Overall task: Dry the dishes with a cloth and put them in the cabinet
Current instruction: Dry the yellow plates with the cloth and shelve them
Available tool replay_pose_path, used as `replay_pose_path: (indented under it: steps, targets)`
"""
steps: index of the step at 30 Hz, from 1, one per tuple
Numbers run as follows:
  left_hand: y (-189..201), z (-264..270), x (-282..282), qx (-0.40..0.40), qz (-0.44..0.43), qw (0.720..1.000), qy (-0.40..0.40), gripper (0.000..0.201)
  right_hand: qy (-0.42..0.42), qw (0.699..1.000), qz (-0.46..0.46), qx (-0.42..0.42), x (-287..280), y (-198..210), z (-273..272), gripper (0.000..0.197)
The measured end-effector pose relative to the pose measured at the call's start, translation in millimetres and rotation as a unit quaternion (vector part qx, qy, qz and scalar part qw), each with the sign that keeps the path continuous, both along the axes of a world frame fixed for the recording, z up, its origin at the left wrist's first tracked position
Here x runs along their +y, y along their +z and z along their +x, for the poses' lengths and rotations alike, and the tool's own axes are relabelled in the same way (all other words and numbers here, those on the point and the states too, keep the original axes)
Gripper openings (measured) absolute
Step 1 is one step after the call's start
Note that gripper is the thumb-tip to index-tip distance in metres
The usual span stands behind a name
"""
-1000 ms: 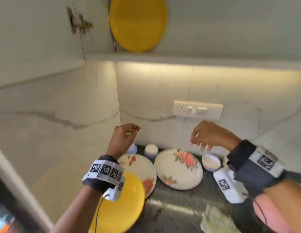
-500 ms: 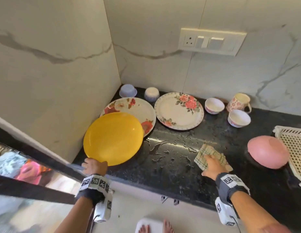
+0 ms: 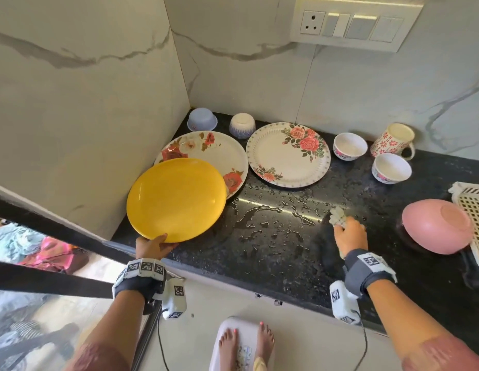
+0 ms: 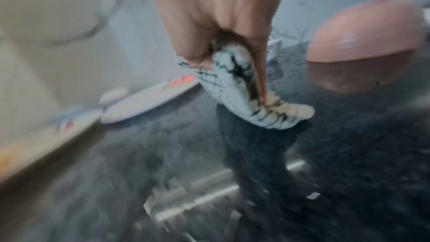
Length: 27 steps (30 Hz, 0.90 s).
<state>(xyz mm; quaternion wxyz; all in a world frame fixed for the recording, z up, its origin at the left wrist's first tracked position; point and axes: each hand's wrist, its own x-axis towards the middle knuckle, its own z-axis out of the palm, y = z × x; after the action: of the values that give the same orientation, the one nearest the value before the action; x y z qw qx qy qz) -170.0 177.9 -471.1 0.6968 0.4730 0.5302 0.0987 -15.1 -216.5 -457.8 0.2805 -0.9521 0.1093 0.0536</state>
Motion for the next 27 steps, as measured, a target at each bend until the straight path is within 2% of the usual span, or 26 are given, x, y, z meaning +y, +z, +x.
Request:
replay_pose_path:
  steps: [1, 2, 3, 5, 6, 7, 8, 9, 10, 11, 13, 15, 18, 20, 24, 27]
  targets:
    - [4, 2, -1, -0.021, -0.009, 1.0, 0.01, 0.03, -0.069, 0.992, 0.105, 0.001, -5, 3, 5, 0.018]
    - [8, 4, -2, -0.037, -0.017, 0.999, 0.01, 0.036, -0.137, 0.966, 0.217, 0.016, -10, 5, 9, 0.017]
    - [11, 6, -2, -0.051, -0.022, 0.998, 0.002, 0.042, -0.193, 0.916, 0.349, 0.038, -14, 8, 12, 0.016]
    - [17, 7, -6, -0.088, -0.022, 0.995, -0.035, 0.057, -0.236, 0.788, 0.564, 0.073, -18, 14, 12, 0.023]
    - [23, 8, -9, -0.108, -0.02, 0.992, -0.059, 0.064, -0.224, 0.742, 0.626, 0.083, -16, 23, 13, 0.023]
    - [29, 9, -15, -0.127, -0.018, 0.988, -0.086, 0.071, -0.197, 0.727, 0.652, 0.087, -12, 35, 14, 0.02]
    - [37, 10, -22, -0.146, -0.014, 0.982, -0.117, 0.079, -0.156, 0.728, 0.661, 0.09, -6, 48, 16, 0.018]
    - [45, 11, -30, -0.159, -0.009, 0.976, -0.147, 0.086, -0.122, 0.747, 0.648, 0.092, 0, 58, 18, 0.029]
    - [51, 13, -39, -0.171, -0.012, 0.97, -0.172, 0.092, -0.088, 0.77, 0.624, 0.096, 7, 68, 22, 0.04]
    - [59, 16, -49, -0.184, -0.022, 0.964, -0.191, 0.095, -0.067, 0.802, 0.588, 0.087, 14, 77, 26, 0.041]
    - [72, 24, -69, -0.203, -0.05, 0.953, -0.218, 0.099, -0.028, 0.863, 0.504, 0.031, 33, 97, 33, 0.031]
    - [83, 31, -88, -0.211, -0.069, 0.943, -0.248, 0.102, 0.03, 0.912, 0.406, -0.054, 54, 114, 39, 0.025]
    - [97, 42, -116, -0.22, -0.074, 0.924, -0.305, 0.101, 0.058, 0.954, 0.271, -0.112, 78, 127, 50, 0.024]
    - [105, 48, -132, -0.23, -0.08, 0.913, -0.327, 0.103, 0.06, 0.961, 0.246, -0.109, 90, 125, 54, 0.027]
    - [120, 54, -153, -0.241, -0.086, 0.901, -0.352, 0.102, 0.115, 0.94, 0.284, -0.15, 110, 127, 46, 0.039]
    - [128, 55, -156, -0.236, -0.069, 0.891, -0.381, 0.096, 0.173, 0.931, 0.291, -0.138, 121, 136, 38, 0.038]
